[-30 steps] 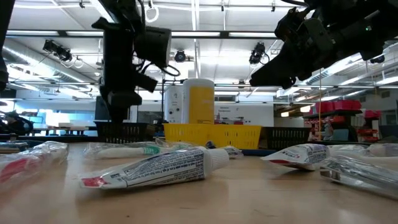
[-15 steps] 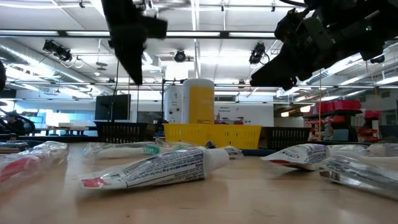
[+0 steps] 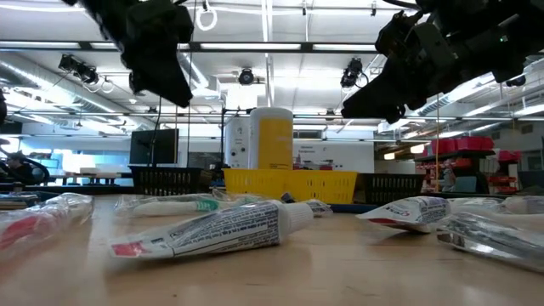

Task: Pick & Place Travel size toiletries
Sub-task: Put the light blue toothbrush into the left yellow bin

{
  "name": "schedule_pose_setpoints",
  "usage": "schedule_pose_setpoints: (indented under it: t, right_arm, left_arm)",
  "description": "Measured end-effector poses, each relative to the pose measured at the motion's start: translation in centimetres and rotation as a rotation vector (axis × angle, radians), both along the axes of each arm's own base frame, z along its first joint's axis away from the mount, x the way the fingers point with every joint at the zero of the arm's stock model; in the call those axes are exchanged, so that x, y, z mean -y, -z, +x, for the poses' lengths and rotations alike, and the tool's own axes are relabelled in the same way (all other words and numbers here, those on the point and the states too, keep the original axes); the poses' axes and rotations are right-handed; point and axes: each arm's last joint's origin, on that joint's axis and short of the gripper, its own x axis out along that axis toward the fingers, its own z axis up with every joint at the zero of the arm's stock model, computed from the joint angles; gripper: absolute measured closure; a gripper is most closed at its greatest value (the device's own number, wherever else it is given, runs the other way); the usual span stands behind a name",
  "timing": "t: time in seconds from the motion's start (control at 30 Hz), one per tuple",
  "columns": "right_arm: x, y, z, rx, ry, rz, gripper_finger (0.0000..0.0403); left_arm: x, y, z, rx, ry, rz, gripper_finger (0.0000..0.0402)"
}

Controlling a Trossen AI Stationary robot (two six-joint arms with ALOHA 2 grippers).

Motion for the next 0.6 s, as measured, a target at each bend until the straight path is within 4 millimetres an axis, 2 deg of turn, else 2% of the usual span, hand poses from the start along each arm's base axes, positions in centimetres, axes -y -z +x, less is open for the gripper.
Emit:
schedule_pose_setpoints:
  t: [0.1, 0.3, 0.47, 0.6]
  right_arm:
    - [0.0, 0.0, 0.0, -0.001, -0.003, -0.008, 0.0266]
    - [0.0, 0.0, 0.0, -0.001, 0.003, -0.014, 0.0267]
    - [0.0, 0.0, 0.0, -0.001, 0.003, -0.015, 0.0268]
    - [0.0, 0.0, 0.0, -0.005, -0.001, -0.024, 0.0269]
  left_arm:
    - [1.3, 1.6, 0.9, 0.055, 0.053, -0.044, 0.0263]
    - [3.4, 4.4, 2.4, -0.015, 0.061, -0.027, 0.0263]
    - [4.2, 7.1, 3.4, -0.094, 0.028, -0.062, 0.0263]
    - [4.6, 8.1, 3.9, -0.108, 0.017, -0.094, 0.0263]
